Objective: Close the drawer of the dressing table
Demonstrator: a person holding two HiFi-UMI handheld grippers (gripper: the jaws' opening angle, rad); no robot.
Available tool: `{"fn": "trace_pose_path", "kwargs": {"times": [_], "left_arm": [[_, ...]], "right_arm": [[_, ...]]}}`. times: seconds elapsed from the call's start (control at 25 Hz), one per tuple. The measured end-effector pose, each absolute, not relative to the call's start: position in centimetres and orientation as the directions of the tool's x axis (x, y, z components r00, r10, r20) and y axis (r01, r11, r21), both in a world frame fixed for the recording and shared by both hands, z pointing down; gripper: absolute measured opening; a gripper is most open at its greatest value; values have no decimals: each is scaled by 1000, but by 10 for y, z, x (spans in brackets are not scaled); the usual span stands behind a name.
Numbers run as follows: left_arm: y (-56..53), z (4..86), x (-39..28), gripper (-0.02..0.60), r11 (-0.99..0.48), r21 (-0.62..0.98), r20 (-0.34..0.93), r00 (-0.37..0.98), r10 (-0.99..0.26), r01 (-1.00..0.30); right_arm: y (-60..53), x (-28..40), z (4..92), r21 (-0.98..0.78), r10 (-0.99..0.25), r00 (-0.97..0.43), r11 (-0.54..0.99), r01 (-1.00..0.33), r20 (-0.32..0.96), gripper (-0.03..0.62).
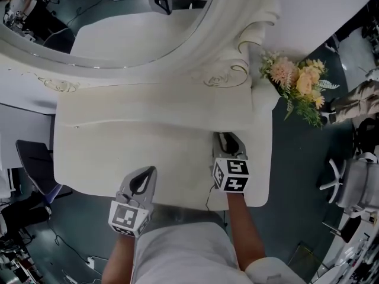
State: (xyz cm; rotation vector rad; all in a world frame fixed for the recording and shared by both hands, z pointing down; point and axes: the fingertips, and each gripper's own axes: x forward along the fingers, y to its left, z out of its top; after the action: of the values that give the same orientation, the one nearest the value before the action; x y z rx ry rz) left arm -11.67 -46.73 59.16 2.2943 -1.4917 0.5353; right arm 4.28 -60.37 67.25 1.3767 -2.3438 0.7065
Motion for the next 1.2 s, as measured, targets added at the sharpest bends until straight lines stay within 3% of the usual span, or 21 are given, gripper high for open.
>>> {"fn": "trace_pose_path", "kwargs": {"times": [0.76, 1.2], "left_arm": [[-435, 560, -127, -2, -399, 100, 409, 404, -818, -911], [-410, 536, -136, -2, -405, 83, 358, 406, -841, -911]], "right_arm": [[-534, 61, 634, -213, -755, -436, 381, -900, 490, 89], [-489, 66, 598, -184, -790, -414, 372, -910, 451, 17]]}}
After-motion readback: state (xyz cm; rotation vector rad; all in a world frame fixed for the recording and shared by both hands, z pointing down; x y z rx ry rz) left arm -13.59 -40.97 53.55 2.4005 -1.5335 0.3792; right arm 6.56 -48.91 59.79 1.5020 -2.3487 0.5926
